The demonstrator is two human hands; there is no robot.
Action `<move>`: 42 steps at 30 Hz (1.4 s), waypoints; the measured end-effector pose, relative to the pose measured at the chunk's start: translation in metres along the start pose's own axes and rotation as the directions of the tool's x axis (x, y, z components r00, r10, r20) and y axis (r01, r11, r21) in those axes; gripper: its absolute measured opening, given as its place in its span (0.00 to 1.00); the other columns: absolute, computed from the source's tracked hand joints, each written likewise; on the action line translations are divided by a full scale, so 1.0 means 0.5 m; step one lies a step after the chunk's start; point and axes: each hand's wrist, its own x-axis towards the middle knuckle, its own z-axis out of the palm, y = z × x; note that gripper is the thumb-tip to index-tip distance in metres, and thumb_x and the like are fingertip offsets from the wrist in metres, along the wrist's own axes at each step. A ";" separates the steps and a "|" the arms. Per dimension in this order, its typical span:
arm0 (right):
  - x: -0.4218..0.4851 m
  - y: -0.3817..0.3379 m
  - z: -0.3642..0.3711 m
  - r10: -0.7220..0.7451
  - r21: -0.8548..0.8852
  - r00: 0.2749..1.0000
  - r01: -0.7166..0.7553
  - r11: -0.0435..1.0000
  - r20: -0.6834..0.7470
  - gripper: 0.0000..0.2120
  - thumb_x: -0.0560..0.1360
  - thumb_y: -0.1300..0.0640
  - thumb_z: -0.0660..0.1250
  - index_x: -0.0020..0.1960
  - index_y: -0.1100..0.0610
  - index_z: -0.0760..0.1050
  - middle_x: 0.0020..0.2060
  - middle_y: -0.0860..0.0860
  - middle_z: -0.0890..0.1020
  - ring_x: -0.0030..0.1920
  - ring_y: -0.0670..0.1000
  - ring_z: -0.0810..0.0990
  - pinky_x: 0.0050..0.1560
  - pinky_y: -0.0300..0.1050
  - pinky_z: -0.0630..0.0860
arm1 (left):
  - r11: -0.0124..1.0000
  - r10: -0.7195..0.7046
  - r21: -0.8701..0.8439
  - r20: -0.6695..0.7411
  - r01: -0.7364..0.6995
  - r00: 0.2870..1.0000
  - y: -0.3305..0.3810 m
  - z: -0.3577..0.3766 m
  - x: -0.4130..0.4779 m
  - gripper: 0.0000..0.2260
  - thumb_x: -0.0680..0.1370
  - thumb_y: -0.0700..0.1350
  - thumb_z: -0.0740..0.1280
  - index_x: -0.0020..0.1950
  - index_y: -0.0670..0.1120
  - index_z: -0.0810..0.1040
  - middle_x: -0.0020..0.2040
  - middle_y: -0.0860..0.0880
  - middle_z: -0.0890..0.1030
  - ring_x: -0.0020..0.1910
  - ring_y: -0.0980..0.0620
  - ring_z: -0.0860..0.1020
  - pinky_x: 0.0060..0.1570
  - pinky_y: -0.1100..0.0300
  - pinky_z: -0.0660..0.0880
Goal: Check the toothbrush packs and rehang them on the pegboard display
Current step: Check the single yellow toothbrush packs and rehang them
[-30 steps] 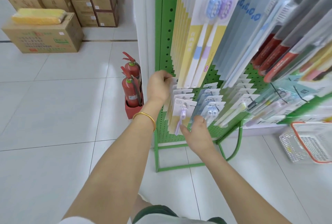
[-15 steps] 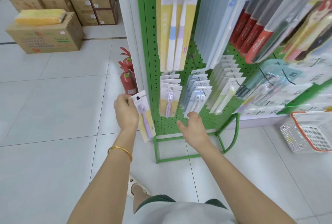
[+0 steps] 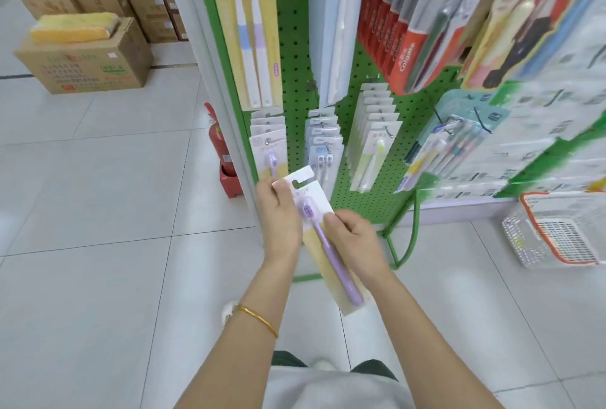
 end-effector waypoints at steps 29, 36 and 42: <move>0.058 -0.010 -0.131 0.437 0.871 0.876 -0.040 0.490 -0.206 0.08 0.80 0.55 0.60 0.48 0.59 0.72 0.39 0.54 0.78 0.37 0.52 0.78 0.44 0.50 0.76 | 0.457 -0.170 0.558 0.819 -0.692 0.548 -0.005 0.052 -0.089 0.52 0.68 0.58 0.74 0.78 0.56 0.39 0.69 0.48 0.58 0.67 0.47 0.61 0.63 0.53 0.67; 0.068 0.003 -0.131 0.398 0.827 0.917 -0.208 0.523 -0.020 0.21 0.77 0.41 0.60 0.54 0.60 0.74 0.49 0.56 0.80 0.51 0.54 0.79 0.46 0.49 0.76 | 0.658 -0.295 0.568 0.798 -0.494 0.525 0.001 0.048 -0.071 0.40 0.73 0.38 0.65 0.78 0.51 0.45 0.66 0.45 0.68 0.64 0.46 0.69 0.61 0.53 0.70; 0.059 -0.004 -0.135 0.259 0.701 0.952 -0.073 0.710 -0.164 0.07 0.79 0.64 0.61 0.47 0.56 0.76 0.42 0.51 0.83 0.40 0.50 0.79 0.40 0.46 0.76 | 0.920 -0.334 0.391 0.738 0.031 0.587 0.008 0.042 -0.063 0.12 0.80 0.35 0.62 0.62 0.43 0.72 0.50 0.43 0.82 0.39 0.53 0.82 0.40 0.65 0.78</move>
